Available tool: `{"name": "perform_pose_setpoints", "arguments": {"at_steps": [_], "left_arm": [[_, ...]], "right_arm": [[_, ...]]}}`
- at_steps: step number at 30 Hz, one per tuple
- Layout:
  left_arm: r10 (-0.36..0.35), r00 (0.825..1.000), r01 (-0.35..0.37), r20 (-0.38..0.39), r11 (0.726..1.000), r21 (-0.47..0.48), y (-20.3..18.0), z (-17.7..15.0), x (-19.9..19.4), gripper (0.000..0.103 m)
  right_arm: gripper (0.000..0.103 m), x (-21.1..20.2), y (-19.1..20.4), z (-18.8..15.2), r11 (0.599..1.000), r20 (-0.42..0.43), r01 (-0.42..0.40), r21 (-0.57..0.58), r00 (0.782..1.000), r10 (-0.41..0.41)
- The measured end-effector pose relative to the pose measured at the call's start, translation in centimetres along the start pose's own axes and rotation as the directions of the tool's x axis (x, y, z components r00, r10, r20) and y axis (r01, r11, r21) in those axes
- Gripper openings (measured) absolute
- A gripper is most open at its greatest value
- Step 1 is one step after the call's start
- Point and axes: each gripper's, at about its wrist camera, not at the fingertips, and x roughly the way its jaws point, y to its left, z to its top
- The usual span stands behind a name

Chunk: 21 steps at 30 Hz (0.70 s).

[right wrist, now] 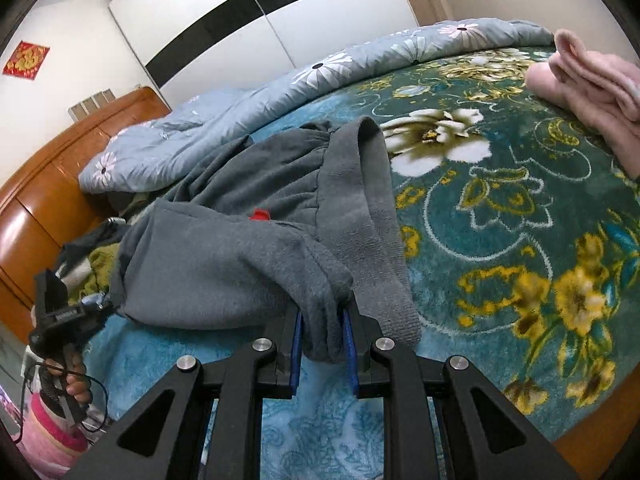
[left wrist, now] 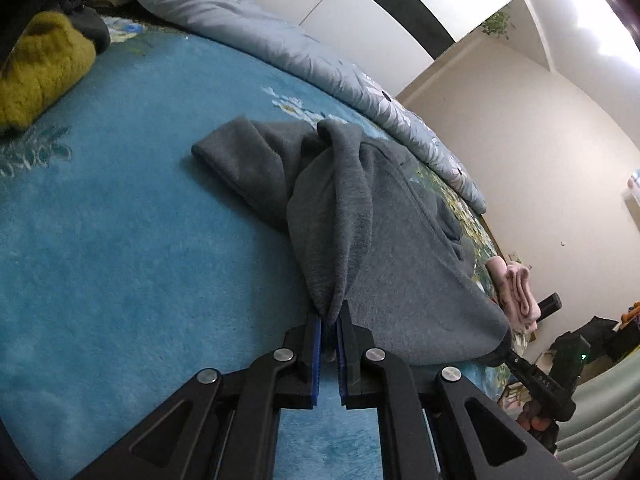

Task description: Fold clothes

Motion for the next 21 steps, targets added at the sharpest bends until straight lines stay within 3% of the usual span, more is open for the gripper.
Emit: {"name": "perform_pose_setpoints", "arguments": {"at_steps": [2, 4, 6, 7, 9, 10, 16, 21], "left_arm": [[0.007, 1.000, -0.007, 0.022, 1.000, 0.019, -0.5, 0.4, -1.1, 0.012], [0.031, 0.998, -0.033, 0.051, 0.999, 0.042, -0.9, 0.7, -2.3, 0.030], [0.042, 0.996, -0.047, 0.084, 0.998, 0.050, -1.0, 1.3, -3.3, 0.049], [0.046, 0.994, -0.051, 0.099, 0.997, 0.050, -1.0, 1.8, -3.7, 0.053], [0.040, 0.991, -0.046, 0.127, 0.998, 0.041, -1.1, 3.3, -4.0, 0.056], [0.039, 0.990, -0.044, 0.135, 0.998, 0.036, -1.0, 4.1, -3.9, 0.060], [0.069, 0.994, -0.072, 0.083, 0.997, 0.034, -1.7, 8.9, 0.6, 0.064], [0.027, 0.999, -0.026, 0.026, 0.999, -0.044, -1.2, 9.8, 4.6, 0.063]], "right_arm": [[0.021, -0.2, 0.4, 0.1, 1.000, -0.015, 0.012, -0.026, 1.000, -0.013], [0.022, -0.3, 0.7, 0.2, 0.999, -0.028, 0.027, -0.044, 0.999, -0.028], [0.032, -0.5, 1.3, 0.5, 0.996, -0.042, 0.053, -0.070, 0.998, -0.056], [0.036, -0.6, 1.6, 0.5, 0.995, -0.043, 0.065, -0.080, 0.997, -0.069], [0.065, -1.0, 2.1, 0.9, 0.993, -0.034, 0.078, -0.093, 0.996, -0.081], [0.069, -1.2, 2.3, 1.2, 0.992, -0.026, 0.083, -0.098, 0.996, -0.085], [0.078, -2.5, 2.5, 2.6, 0.991, 0.013, 0.125, -0.056, 0.992, -0.125], [0.078, -3.0, 2.2, 3.0, 0.990, 0.011, 0.142, 0.005, 0.990, -0.142]]}}
